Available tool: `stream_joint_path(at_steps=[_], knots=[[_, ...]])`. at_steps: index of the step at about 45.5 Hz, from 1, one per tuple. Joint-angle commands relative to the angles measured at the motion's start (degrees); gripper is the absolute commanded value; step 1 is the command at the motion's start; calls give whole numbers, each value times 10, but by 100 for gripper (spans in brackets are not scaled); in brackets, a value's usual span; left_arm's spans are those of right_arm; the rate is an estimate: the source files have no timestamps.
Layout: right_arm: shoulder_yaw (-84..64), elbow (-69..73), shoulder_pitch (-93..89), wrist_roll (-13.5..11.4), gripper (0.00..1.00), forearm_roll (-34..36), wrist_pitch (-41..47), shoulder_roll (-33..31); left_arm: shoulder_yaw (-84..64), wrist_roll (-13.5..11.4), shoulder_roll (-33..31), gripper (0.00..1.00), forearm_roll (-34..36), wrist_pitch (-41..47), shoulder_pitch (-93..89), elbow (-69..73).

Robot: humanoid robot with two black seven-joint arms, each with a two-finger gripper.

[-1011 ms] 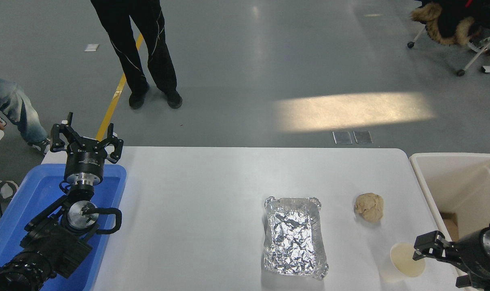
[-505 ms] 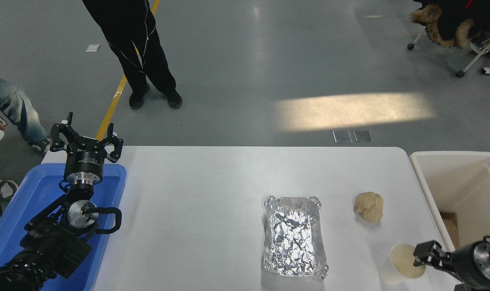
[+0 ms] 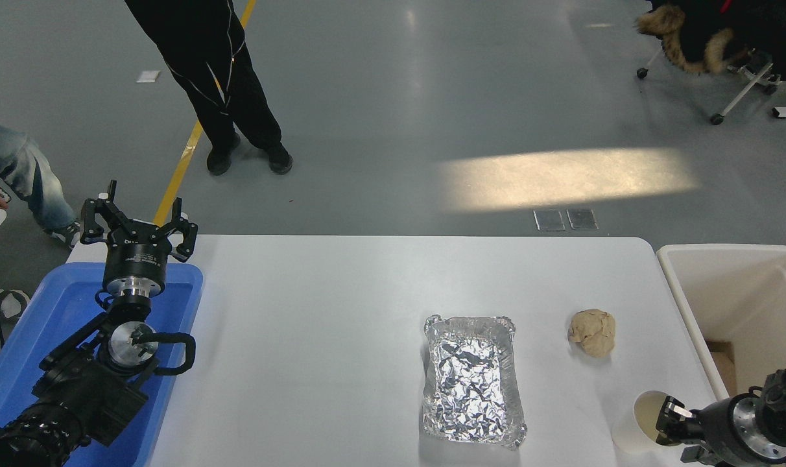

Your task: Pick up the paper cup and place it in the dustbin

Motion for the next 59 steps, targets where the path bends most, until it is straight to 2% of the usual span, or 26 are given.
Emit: stream_joint_path(at_steps=[1,8,15,21,26,32,37,44,51,59], knots=[[-1,28,42,-3,0,6,6,-47,0,0,0,99,0,-1,0,0],[-41,90,147,-27,0,2,51,-91,0,0,0,99,0,-1,0,0],[-145,116,295,-27,0,5,98,-83,0,0,0,99,0,-1,0,0],[-247,136,425,-22,0,19,126,-18,0,0,0,99,0,-1,0,0],[-303,145,511,-17,0,92,152,62,0,0,0,99,0,-1,0,1],[-317,152,603,-11,0,175,222,145,0,0,0,99,0,-1,0,0],[-312,166,673,-10,0,193,267,189,0,0,0,99,0,-1,0,1],[-294,175,762,-10,0,214,351,219,0,0,0,99,0,-1,0,0],[-277,177,830,-10,0,221,433,222,0,0,0,99,0,-1,0,1],[-270,177,882,-8,0,222,433,222,0,0,0,99,0,0,1,1]])
